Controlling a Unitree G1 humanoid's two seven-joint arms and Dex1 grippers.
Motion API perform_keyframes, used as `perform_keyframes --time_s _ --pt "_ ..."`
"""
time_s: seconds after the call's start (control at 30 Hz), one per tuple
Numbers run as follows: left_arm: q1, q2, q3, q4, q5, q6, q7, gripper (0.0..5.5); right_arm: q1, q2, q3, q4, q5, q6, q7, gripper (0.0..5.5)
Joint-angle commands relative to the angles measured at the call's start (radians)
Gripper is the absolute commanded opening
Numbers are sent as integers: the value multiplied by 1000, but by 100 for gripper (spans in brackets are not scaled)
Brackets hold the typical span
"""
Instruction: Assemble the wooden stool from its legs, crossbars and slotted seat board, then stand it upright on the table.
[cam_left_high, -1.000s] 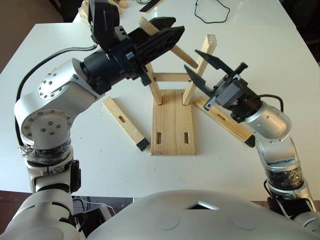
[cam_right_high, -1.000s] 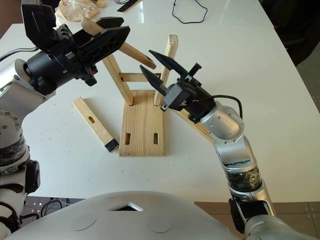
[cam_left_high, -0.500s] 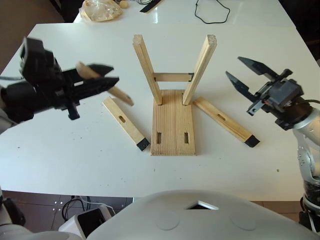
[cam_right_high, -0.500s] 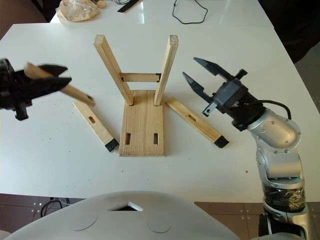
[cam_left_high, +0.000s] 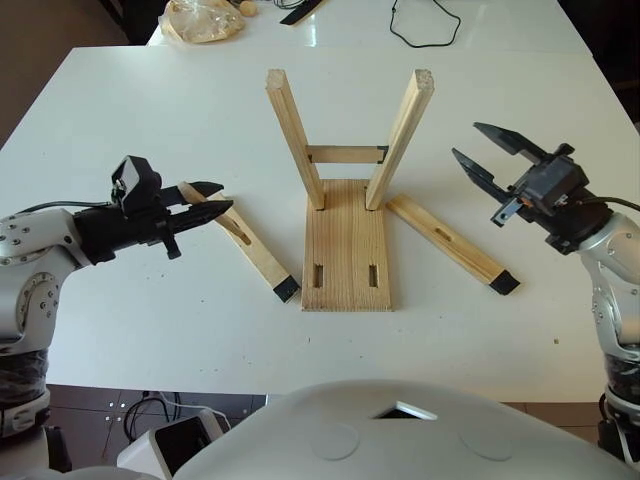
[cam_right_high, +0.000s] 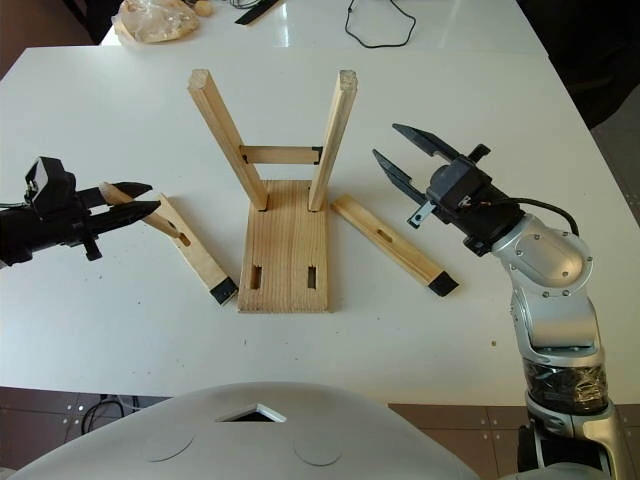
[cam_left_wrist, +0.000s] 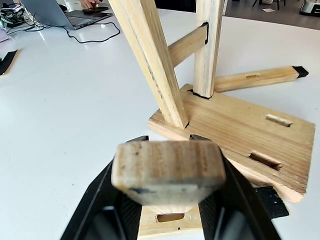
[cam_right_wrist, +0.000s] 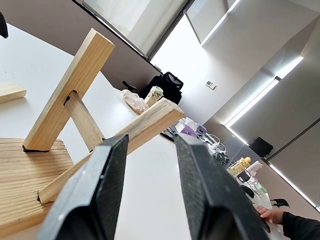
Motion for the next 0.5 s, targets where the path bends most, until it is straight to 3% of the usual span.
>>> perform_keyframes --time_s 0.03,0.5 --pt "-9 -27 -21 20 28 -21 7 130 -17 0 14 29 -20 -24 10 168" --pt "0 -101 -115 65 145 -102 27 130 -49 10 55 94 -63 -55 7 168"
